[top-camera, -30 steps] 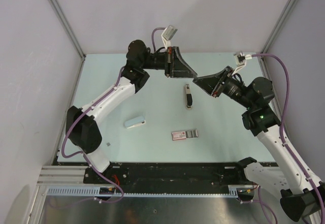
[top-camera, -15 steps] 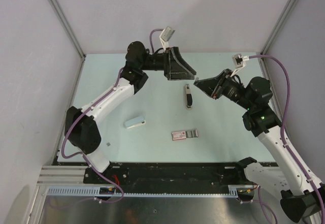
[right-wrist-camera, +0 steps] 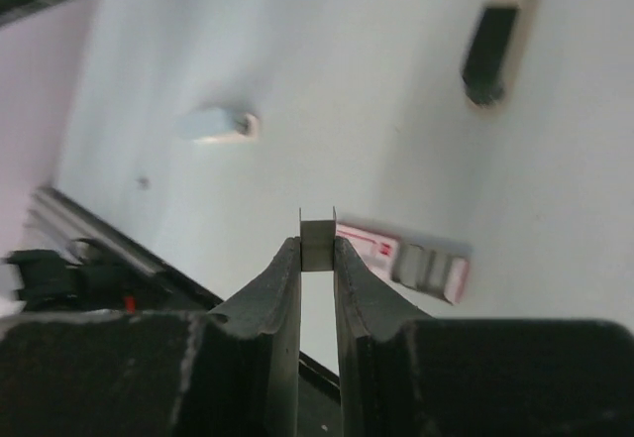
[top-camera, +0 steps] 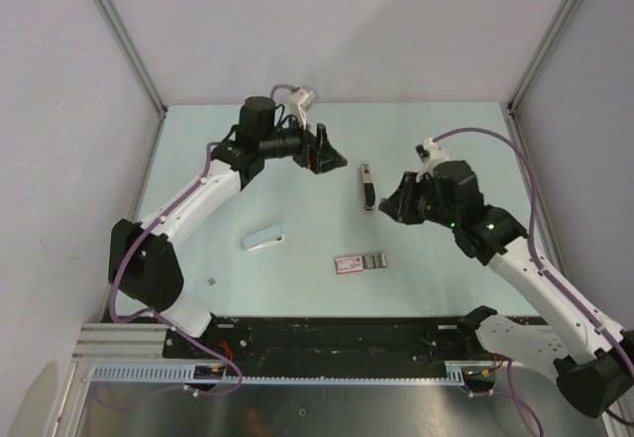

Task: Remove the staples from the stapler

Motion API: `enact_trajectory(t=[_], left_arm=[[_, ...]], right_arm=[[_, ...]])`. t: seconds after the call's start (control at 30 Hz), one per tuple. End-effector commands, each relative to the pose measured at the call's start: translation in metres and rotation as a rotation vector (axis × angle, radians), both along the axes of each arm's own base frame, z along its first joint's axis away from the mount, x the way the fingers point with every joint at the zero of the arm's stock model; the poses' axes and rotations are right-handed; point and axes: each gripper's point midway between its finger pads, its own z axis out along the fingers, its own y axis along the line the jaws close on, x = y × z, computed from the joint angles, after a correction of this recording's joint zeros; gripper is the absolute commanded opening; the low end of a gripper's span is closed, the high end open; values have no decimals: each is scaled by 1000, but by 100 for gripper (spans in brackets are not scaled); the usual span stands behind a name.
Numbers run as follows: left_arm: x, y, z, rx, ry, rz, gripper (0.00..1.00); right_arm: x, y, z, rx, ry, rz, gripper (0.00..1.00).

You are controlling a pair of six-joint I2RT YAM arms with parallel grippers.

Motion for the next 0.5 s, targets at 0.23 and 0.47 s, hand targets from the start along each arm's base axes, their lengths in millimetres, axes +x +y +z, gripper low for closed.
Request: enact_trajectory(t=[0.23,0.47], left_arm=[[-10,59,-102,490,-207,33,83],[-37,50,-132,601,-263,-66,78]], right_arm=[[-20,-14,-132,-377,220,-137,8],[-26,5,-166,-462,248,-99,8]])
